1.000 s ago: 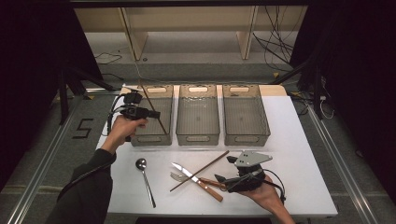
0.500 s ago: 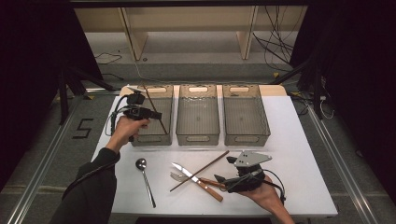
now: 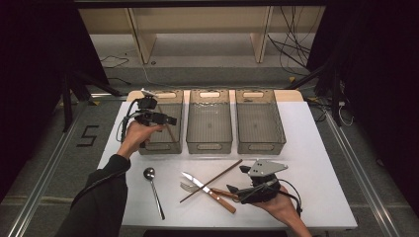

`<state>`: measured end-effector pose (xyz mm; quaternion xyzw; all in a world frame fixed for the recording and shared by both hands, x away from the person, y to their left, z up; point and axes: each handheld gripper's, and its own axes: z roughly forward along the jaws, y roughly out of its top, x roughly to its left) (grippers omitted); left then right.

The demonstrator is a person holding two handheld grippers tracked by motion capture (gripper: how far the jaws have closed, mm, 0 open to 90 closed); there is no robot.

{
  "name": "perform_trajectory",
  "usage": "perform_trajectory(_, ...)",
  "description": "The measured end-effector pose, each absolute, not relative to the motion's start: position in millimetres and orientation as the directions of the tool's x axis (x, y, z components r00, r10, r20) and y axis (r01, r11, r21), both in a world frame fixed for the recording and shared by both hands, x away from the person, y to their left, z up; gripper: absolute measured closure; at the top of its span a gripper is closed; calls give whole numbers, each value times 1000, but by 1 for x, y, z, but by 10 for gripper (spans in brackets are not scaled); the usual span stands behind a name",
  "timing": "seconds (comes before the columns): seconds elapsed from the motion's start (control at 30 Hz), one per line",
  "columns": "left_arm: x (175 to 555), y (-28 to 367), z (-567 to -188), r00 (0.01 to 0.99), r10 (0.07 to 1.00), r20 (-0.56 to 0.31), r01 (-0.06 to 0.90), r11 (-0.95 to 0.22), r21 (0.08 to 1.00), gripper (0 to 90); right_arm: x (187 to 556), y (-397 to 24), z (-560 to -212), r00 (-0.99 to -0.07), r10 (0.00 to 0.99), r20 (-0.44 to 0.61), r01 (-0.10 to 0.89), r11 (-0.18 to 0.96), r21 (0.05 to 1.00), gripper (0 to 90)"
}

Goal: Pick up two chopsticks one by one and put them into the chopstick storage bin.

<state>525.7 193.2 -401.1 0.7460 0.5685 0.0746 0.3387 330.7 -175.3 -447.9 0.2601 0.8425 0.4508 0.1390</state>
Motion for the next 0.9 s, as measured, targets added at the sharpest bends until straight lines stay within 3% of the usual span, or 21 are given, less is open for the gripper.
perform_trajectory(0.4, 513, 197, -392, 370, 876, -309, 776, -108, 621, 173, 331, -176, -447, -825, 565, 1, 313, 455, 834, 247)
perform_trajectory(0.6, 486, 206, -383, 411, 843, -348, 734, -79, 674, 175, 331, -178, -445, -832, 554, -7, 306, 469, 828, 248)
perform_trajectory(0.9, 442, 212, -394, 454, 826, -335, 678, -76, 731, 176, 334, -177, -442, -841, 540, -22, 293, 490, 821, 251)
